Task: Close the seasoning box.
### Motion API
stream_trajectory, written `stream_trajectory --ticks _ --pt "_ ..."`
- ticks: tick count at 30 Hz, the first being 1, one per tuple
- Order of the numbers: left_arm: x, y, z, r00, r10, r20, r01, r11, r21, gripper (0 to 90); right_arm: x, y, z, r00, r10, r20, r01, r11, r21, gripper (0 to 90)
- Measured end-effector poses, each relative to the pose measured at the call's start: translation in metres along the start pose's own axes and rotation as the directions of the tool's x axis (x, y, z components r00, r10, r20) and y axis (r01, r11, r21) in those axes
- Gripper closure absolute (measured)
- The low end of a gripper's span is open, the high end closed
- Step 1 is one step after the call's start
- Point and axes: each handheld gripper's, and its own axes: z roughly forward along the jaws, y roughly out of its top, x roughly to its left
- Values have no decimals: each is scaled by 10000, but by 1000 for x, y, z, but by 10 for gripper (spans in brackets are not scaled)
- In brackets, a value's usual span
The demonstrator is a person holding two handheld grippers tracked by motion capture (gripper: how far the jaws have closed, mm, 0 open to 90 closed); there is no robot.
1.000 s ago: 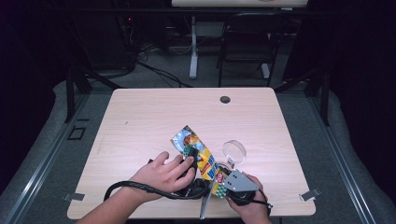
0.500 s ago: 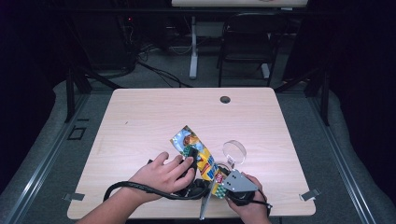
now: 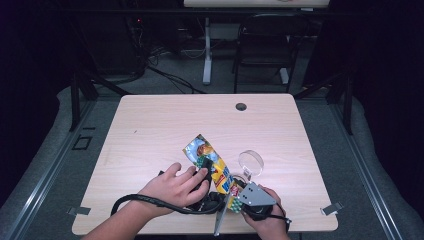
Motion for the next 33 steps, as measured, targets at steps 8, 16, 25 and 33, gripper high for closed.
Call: stream_trajectory --ticks 8,16,25,33 --pt "-1 0 0 10000 -64 -14 64 10000 0 806 1 0 1 10000 14 -16 -14 10000 -1 711" --pt "-1 -1 0 9999 -117 10 117 9999 -32 808 1 0 1 10000 -13 -23 13 10000 -4 711" --pt "-3 -1 0 9996 -267 41 267 9996 -53 813 0 0 0 10000 -11 7 11 10000 21 711" --pt "-6 -3 1 9984 -539 145 540 9985 -103 816 1 0 0 10000 -45 53 45 10000 65 711"
